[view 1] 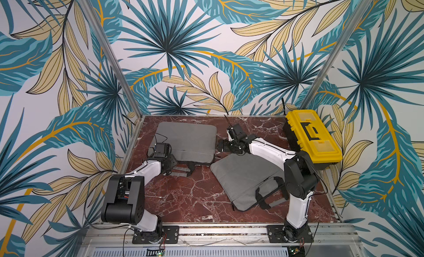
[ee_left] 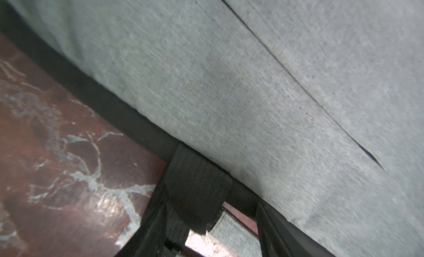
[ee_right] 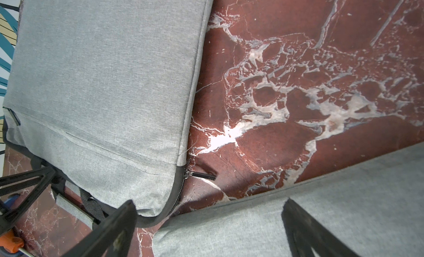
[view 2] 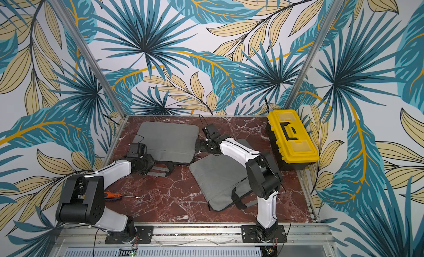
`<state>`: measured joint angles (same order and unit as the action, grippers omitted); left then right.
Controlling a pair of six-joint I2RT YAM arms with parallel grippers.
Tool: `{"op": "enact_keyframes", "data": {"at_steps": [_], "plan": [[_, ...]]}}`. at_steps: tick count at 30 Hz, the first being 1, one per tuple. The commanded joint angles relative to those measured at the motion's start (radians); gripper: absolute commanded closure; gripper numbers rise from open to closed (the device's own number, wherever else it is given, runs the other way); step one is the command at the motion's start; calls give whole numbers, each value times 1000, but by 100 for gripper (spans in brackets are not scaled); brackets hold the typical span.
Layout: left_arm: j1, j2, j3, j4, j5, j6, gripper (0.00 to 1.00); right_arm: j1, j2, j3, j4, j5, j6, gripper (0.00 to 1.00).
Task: Open the zippered laptop bag and take out the laptop
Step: Open the bag flap on the zippered laptop bag.
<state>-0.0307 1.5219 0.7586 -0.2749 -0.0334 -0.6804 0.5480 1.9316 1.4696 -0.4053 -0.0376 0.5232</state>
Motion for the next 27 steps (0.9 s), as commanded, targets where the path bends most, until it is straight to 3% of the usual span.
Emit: {"op": "enact_keyframes", "data": {"at_steps": [1,5,8,16,27], "plan": [[8,19,46,25,-17,10,43,4,-13,-12,-18,15,11,0],[9,35,56,24,-39,10,55,4,-13,-15,-18,13,12,0],[9,33,59,23,-47,9,71,3,-13,-15,-17,10,2,1],[9,-64,70,-26,-37,1,100,7,-34,-31,-2,-27,-57,1],[13,-193,171,-127,56,-11,100,106,-110,-41,67,37,-283,0]]}}
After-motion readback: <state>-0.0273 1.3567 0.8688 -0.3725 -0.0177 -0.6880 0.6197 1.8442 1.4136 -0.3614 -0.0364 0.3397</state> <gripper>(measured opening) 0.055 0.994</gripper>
